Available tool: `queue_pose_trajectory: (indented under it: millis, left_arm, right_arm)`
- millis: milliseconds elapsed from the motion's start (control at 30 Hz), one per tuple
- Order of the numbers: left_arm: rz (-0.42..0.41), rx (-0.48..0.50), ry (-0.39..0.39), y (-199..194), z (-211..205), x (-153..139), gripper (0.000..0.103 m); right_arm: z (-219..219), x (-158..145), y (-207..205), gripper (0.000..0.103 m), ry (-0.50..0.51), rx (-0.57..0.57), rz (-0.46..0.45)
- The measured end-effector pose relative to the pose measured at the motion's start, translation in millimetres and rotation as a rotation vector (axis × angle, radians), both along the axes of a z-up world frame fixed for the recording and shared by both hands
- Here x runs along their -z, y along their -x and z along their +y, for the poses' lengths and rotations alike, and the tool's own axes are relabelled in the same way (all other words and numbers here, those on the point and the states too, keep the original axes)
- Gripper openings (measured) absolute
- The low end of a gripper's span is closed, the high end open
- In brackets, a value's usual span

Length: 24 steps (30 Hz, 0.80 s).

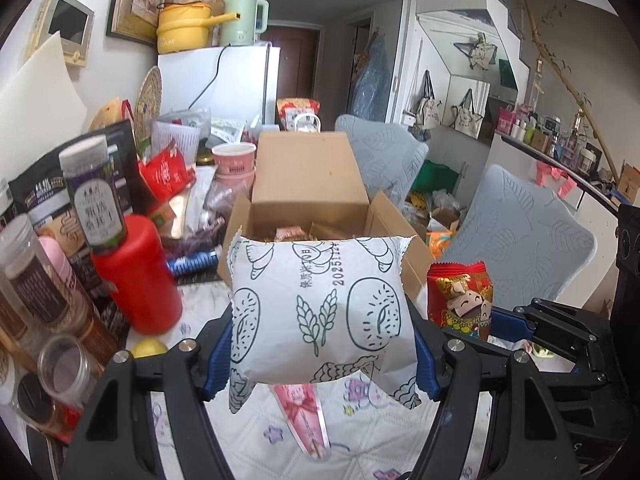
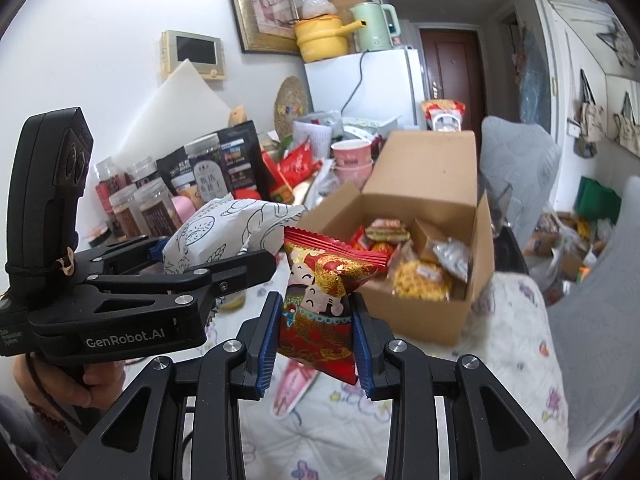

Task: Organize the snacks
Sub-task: 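Carry the bread bag and candy packet with both tools over the cardboard box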

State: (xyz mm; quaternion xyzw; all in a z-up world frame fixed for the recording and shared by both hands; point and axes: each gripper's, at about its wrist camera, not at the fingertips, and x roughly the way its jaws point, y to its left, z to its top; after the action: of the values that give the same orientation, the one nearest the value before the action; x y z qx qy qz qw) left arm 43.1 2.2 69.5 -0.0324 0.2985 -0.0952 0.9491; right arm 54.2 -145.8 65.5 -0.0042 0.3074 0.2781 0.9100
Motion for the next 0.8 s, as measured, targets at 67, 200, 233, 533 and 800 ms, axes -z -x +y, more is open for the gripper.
queue_pose_trajectory:
  millis: [67,200,233,533,800]
  left_arm:
    - [-0.014,-0.005,0.004,-8,3,-5,0.071]
    - [-0.038,-0.012,0.01,-23,7,-13,0.071]
    - [-0.043,-0.014,0.012,-27,8,-15,0.071]
    - [-0.08,-0.023,0.003,-69,12,-26,0.071]
    - [-0.101,-0.05,0.007,-114,18,-29,0.071]
  right_arm:
    - [2,-4,-8,0.033,-0.002,-0.005,-0.007]
    - [5,-12,-23,0.033,0.003,-0.01,-0.034]
    - [7,-15,-28,0.033,0.004,-0.013,-0.043]
    - [12,-27,-68,0.033,-0.004,-0.014,-0.095]
    - [12,-28,-116,0.033,-0.019,0.022,-0.109]
